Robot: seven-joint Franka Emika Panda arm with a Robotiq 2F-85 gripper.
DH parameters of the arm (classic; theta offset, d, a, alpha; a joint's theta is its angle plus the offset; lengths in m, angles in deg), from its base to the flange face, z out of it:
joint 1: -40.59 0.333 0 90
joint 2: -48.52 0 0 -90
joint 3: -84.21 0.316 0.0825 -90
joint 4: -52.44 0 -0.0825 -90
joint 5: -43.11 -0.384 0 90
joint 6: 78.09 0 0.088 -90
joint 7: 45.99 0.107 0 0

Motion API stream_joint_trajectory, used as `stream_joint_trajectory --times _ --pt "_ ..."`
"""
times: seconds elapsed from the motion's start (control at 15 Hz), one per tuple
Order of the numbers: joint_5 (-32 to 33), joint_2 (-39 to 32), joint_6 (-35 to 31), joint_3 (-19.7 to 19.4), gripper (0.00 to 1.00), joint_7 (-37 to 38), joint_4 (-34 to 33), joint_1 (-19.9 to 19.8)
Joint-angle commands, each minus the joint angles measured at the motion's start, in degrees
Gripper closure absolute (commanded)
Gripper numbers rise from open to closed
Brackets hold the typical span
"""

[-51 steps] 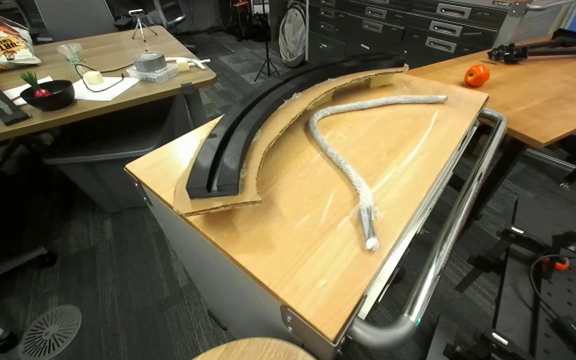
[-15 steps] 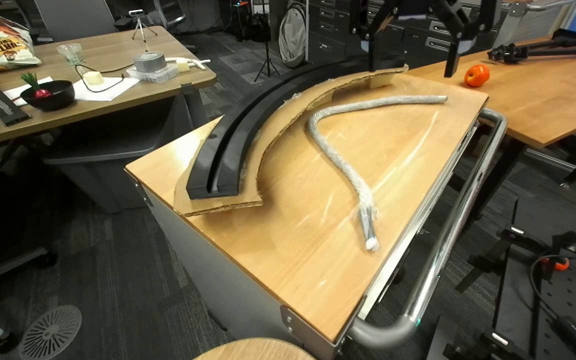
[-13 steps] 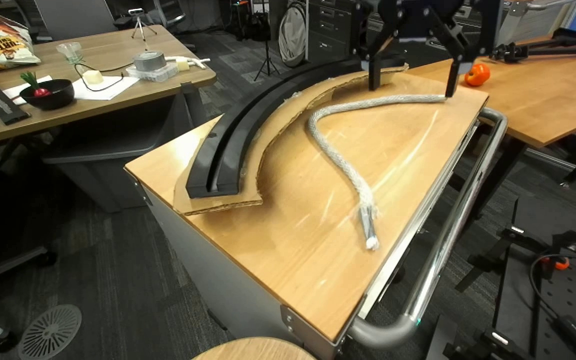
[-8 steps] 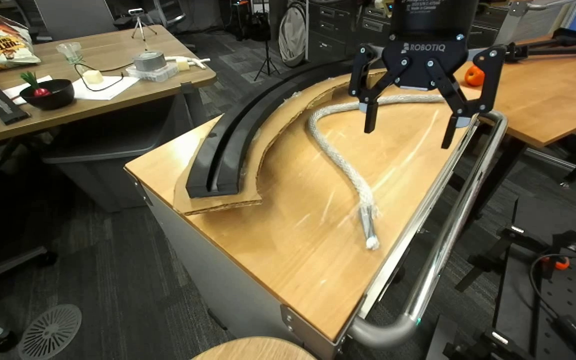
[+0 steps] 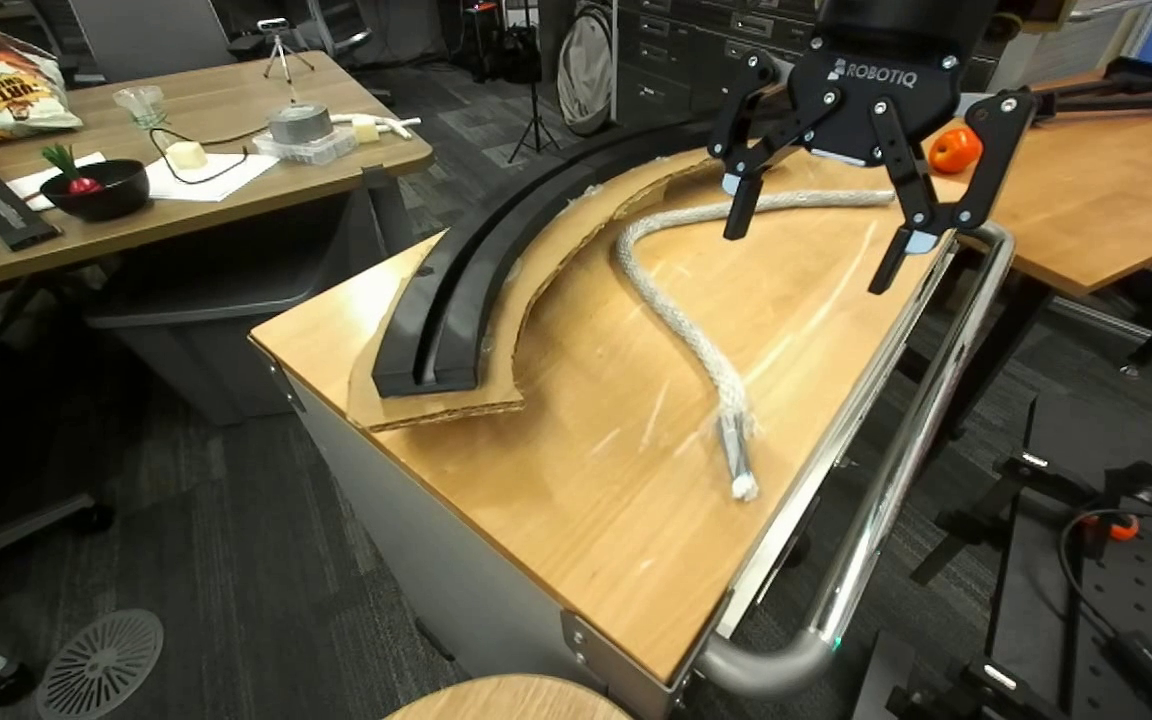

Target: Place the white rope on the curved black board

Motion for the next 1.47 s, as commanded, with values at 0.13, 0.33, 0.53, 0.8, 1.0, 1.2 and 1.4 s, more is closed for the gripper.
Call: stream_joint_trajectory --times 0.13,0.33,0.53,0.8,1.0,1.2,1.4 --pt "0.2 0.1 -0.1 -0.4 0.0 0.2 0.1 0.4" --pt "0.6 0.2 -4.1 0.1 0.0 -1.4 1.3 0.8" --pt "1.2 -1.3 -11.6 1.2 0.0 -5.5 3.5 2.5" --pt "0.6 -5.9 -15.8 1.4 0.0 -10.1 3.3 5.0" --pt "1.3 -5.2 -13.4 1.7 0.0 -7.3 3.6 4.0" --pt "1.1 -5.7 -13.6 1.8 0.0 -7.3 3.5 4.1" --pt "0.8 -7.7 -14.4 2.4 0.0 -6.6 3.0 4.3"
